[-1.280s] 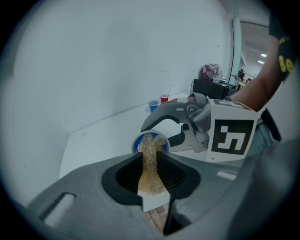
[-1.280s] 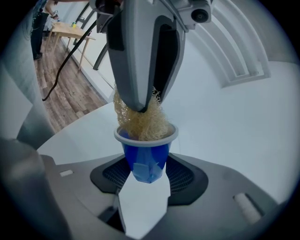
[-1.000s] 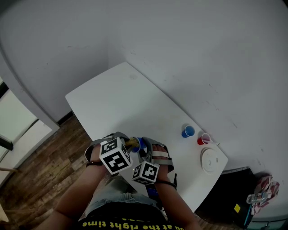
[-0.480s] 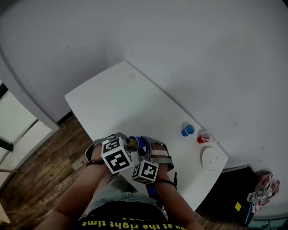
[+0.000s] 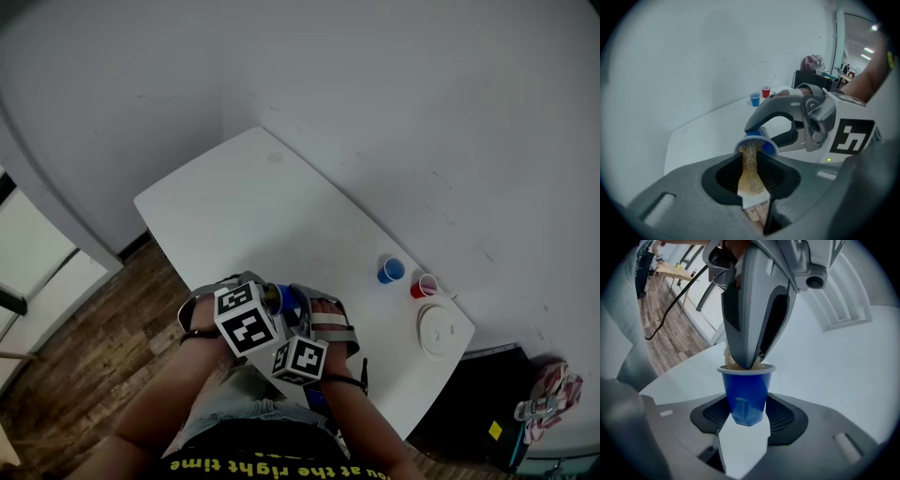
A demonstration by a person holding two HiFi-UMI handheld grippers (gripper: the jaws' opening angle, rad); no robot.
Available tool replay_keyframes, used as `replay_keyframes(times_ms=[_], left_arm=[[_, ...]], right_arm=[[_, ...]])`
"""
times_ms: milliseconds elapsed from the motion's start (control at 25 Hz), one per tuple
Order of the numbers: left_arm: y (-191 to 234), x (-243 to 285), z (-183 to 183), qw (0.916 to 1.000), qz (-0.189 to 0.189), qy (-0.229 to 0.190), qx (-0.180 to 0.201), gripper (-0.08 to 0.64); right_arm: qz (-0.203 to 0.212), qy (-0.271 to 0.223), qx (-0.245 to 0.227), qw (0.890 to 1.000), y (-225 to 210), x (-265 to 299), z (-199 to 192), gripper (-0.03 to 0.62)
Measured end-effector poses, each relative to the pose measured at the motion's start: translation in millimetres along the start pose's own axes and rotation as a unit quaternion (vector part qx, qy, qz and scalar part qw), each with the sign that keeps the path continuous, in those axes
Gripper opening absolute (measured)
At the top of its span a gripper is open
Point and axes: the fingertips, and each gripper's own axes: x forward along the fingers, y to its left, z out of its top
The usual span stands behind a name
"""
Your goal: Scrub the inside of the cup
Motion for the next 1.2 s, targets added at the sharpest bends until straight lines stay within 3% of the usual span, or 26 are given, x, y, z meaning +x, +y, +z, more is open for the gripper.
replay_keyframes(times_ms=[360,800,1200], left_arm=[[-5.8,0.3,1.8,0.9996,-0.027,0.0,0.007,0.097],[1.0,5.2,-1.1,0.9997,-0.015,0.019,0.007,0.097],[-8.0,2.8,4.2,0.9982,-0.058,0.007,0.01,0.097]], right_arm=[[0.0,-0.002,-0.004,1.0,-2.0,1.3,2.3,0.242],[0.0,-0.007,-0.013,1.0,1.0,-0.4,8.6,0.241],[0.0,-0.006,-0.013,1.0,-1.2,0.9,3.8,0.241]])
